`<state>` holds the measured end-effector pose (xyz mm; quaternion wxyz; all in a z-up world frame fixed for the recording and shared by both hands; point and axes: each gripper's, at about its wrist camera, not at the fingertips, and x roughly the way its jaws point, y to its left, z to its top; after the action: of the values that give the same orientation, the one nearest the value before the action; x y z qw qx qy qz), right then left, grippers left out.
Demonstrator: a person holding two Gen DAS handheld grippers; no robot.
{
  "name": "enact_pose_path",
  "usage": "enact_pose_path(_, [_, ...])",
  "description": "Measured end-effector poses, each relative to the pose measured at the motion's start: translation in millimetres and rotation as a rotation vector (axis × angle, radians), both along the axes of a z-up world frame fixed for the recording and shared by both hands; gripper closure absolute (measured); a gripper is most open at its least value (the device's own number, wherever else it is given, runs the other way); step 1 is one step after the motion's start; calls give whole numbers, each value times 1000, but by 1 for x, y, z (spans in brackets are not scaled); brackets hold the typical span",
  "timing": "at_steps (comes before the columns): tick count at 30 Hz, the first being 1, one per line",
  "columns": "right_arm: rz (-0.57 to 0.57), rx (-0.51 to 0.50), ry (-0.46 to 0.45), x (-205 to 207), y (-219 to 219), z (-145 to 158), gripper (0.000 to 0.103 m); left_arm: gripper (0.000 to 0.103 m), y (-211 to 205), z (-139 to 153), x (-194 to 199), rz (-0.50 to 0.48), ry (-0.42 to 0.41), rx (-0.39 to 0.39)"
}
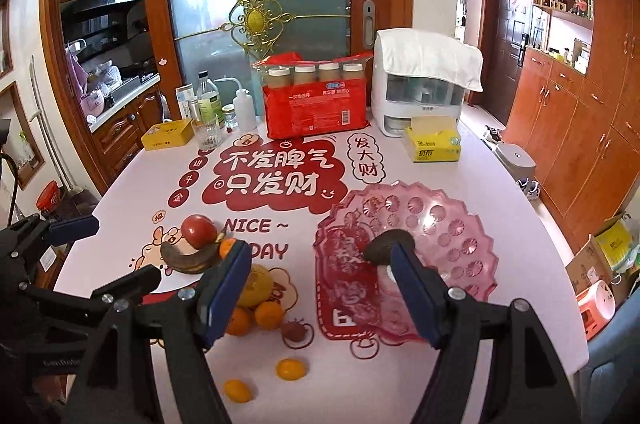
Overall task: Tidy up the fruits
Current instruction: 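Withdraw both tools from the bowl back toward the fruit pile, then grasp a mandarin with the right tool while the left tool grasps another mandarin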
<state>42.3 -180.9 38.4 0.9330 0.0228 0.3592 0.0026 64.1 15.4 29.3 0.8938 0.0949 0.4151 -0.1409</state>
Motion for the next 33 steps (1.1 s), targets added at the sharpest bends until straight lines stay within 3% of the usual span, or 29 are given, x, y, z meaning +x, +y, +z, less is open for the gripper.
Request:
enact_pose_path(14, [-116, 27, 126, -7, 37, -52, 30, 11, 56, -46, 24, -61, 90, 31])
enact_pose_path(23, [-174, 56, 217, -6, 45, -99, 31, 11, 73, -94, 51, -70, 169, 49])
enact_pose_path(30, [-228, 104, 302, -9, 40, -140, 42, 11, 61, -135, 60, -132, 193, 69])
enact_pose_path(33, [-248, 130, 345, -11, 36, -158, 47, 19, 53, -150, 66, -164, 204, 63])
